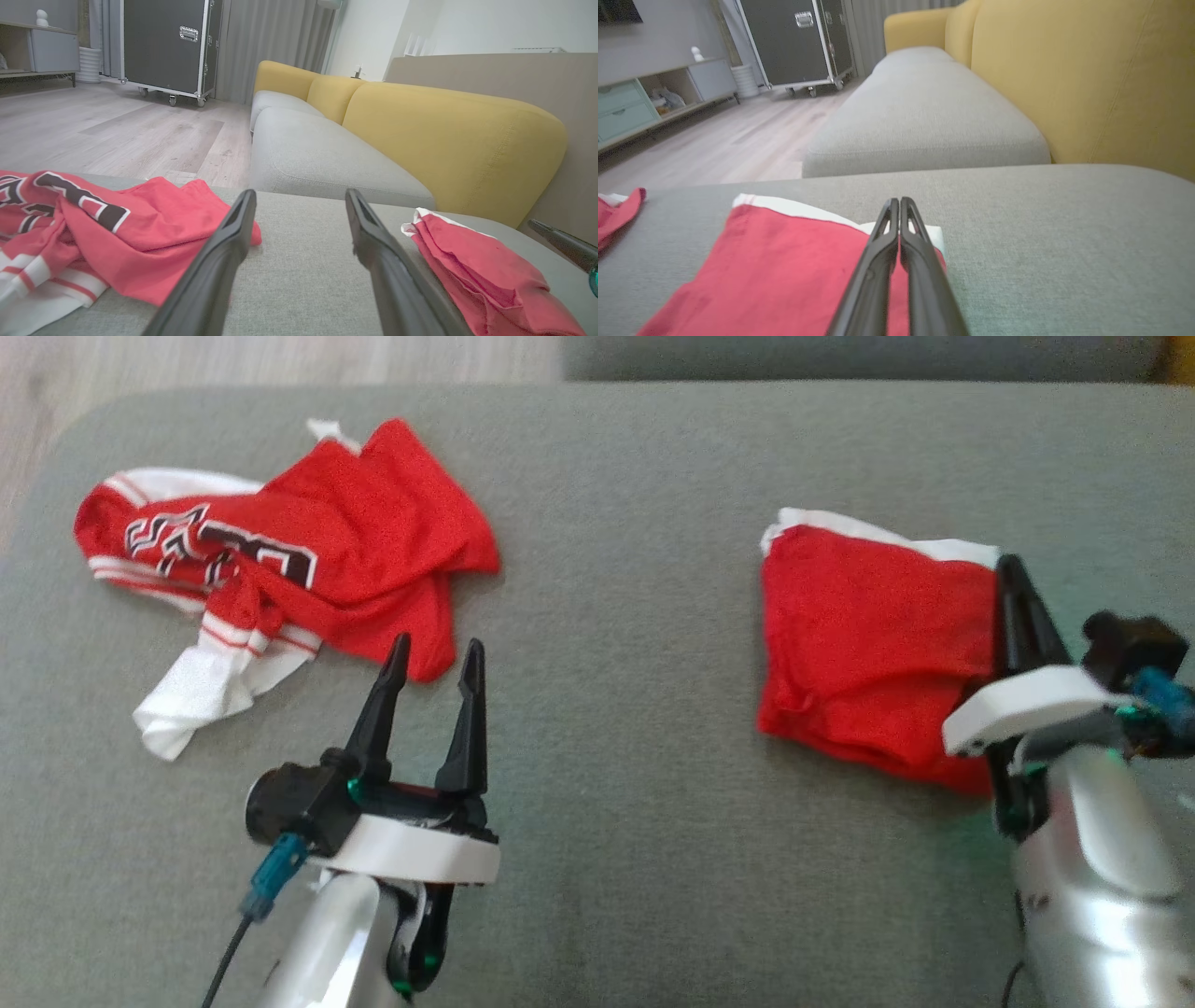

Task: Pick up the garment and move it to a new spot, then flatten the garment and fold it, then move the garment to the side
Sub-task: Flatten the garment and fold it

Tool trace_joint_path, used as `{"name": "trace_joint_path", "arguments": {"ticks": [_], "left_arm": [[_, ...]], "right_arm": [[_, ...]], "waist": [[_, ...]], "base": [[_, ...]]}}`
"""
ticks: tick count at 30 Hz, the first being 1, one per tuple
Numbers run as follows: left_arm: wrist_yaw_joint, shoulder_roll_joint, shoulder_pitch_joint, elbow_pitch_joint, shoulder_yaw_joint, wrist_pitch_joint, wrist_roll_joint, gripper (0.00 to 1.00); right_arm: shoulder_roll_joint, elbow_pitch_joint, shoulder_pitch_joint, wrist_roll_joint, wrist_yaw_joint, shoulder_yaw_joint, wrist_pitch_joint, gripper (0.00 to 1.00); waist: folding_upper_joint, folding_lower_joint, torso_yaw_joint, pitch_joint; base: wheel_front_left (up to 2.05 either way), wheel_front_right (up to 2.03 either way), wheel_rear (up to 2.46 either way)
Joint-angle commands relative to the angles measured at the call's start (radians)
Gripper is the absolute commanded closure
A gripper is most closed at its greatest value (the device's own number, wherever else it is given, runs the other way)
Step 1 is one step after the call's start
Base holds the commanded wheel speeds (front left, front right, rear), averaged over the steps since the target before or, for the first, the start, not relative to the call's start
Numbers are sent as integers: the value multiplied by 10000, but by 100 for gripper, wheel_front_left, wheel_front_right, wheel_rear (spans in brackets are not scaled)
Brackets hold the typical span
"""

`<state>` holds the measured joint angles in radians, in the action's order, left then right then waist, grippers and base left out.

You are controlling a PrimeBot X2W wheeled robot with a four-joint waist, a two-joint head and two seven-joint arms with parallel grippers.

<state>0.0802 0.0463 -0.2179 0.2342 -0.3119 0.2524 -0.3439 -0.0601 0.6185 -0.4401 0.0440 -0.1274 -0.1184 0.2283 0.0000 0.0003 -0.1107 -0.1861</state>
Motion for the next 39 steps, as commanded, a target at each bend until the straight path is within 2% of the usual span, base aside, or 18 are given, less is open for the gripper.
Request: {"name": "trace_joint_path", "arguments": {"ticks": [1,8,11,14,19,22,30,33,39], "left_arm": [[-29,39,-479,-328,188,93,-74,0],[-68,39,-740,-361,15,93,-119,0],[-109,39,-781,-415,7,93,-148,0],[-116,39,-752,-399,16,93,-136,0],[-128,39,-627,-443,42,93,-181,0],[-129,39,-559,-476,-11,93,-220,0],[-139,39,-488,-510,-6,93,-223,0],[-151,39,-433,-474,33,93,-201,0],[-205,39,-297,-479,276,93,54,0]], "right_arm": [[-124,285,-652,-222,-33,-34,41,100],[-98,2794,-1804,-651,-33,-1038,155,100],[-47,3247,-1915,-854,-33,-1008,275,100],[3,3167,-2029,-936,-33,-905,323,100],[85,2164,-1887,-481,-33,-173,331,100],[93,2113,-1692,11,-33,710,332,100],[97,3961,-1722,75,-33,2566,185,100],[97,4523,-1858,293,-33,2794,190,100],[98,4374,-1895,1056,-33,2705,316,100]], "waist": [[0,-3,-467,-499],[0,-3,-763,-793],[0,-3,-803,-718],[0,-3,-820,-529],[0,-3,-870,-253],[0,-3,-955,-198],[0,-3,-1212,-261],[0,-3,-1181,-171],[0,-3,-908,250]], "base": [[0,0,0],[0,0,0],[0,0,0],[0,0,0],[0,0,0],[0,0,0],[0,0,0],[0,0,0],[0,0,0]]}}
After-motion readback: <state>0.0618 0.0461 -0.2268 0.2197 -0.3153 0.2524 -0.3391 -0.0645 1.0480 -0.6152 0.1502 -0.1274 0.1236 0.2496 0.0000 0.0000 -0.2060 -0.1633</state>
